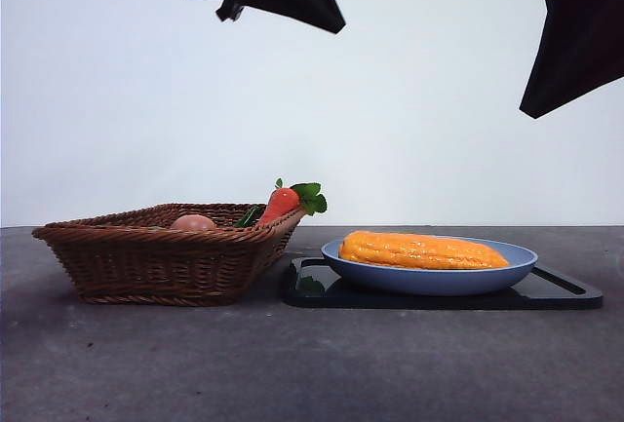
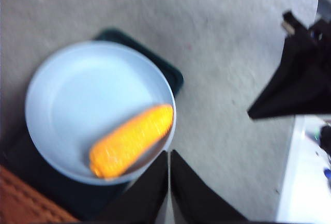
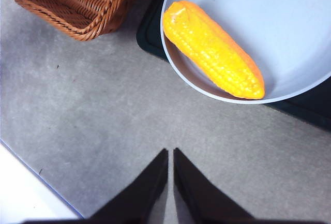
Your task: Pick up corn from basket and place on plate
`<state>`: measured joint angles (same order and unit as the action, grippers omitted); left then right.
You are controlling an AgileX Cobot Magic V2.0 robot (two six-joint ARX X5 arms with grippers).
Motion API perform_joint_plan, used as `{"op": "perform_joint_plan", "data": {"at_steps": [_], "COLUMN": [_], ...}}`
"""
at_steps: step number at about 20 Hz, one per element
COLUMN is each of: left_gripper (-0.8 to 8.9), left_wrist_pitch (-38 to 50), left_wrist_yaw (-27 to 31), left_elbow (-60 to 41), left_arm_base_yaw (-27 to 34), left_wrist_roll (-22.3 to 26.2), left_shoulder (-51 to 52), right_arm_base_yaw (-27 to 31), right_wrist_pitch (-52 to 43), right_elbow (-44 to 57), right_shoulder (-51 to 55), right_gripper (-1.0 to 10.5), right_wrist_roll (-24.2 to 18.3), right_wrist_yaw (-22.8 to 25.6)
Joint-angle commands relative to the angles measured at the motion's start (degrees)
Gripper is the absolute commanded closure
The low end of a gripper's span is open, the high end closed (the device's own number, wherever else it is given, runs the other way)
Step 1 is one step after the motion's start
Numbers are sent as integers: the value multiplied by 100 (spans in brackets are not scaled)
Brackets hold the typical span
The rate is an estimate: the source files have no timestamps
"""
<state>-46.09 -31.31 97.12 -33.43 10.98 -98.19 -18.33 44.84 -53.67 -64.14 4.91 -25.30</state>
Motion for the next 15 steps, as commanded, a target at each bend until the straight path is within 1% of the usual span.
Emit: {"op": "perform_joint_plan", "data": {"at_steps": [1, 2, 3, 5, 6, 10, 12, 15], "left_gripper": [807, 807, 807, 807, 807, 807, 807, 807], "left_wrist_pitch": [428, 529, 533, 533, 533, 605, 1141, 2409], "left_wrist_yaw": [0, 4, 90, 542, 632, 632, 629, 632], "left_elbow": [151, 151, 151, 149, 142, -232, -861, -2380], "left_arm_base_yaw": [-33, 7, 70, 291, 442, 1329, 1882, 2778], "left_wrist_roll": [-7, -7, 205, 160, 160, 164, 153, -2], "left_shoulder": [-61, -57, 24, 214, 345, 1248, 1947, 3261], "right_arm_base_yaw": [-17, -17, -17, -17, -20, -17, -17, -20], "right_wrist_pitch": [-31, -37, -39, -85, -129, -306, -313, -317], "right_elbow": [-33, -33, -33, -33, -33, -33, -33, -33], "right_shoulder": [-46, -46, -46, -46, -46, -46, -46, -46], "right_gripper": [945, 945, 945, 945, 945, 945, 945, 945], "right_wrist_roll": [-46, -46, -46, -46, -46, -46, -46, -46], "right_wrist_yaw": [-11, -11, -11, -13, -13, -11, -11, -11]}}
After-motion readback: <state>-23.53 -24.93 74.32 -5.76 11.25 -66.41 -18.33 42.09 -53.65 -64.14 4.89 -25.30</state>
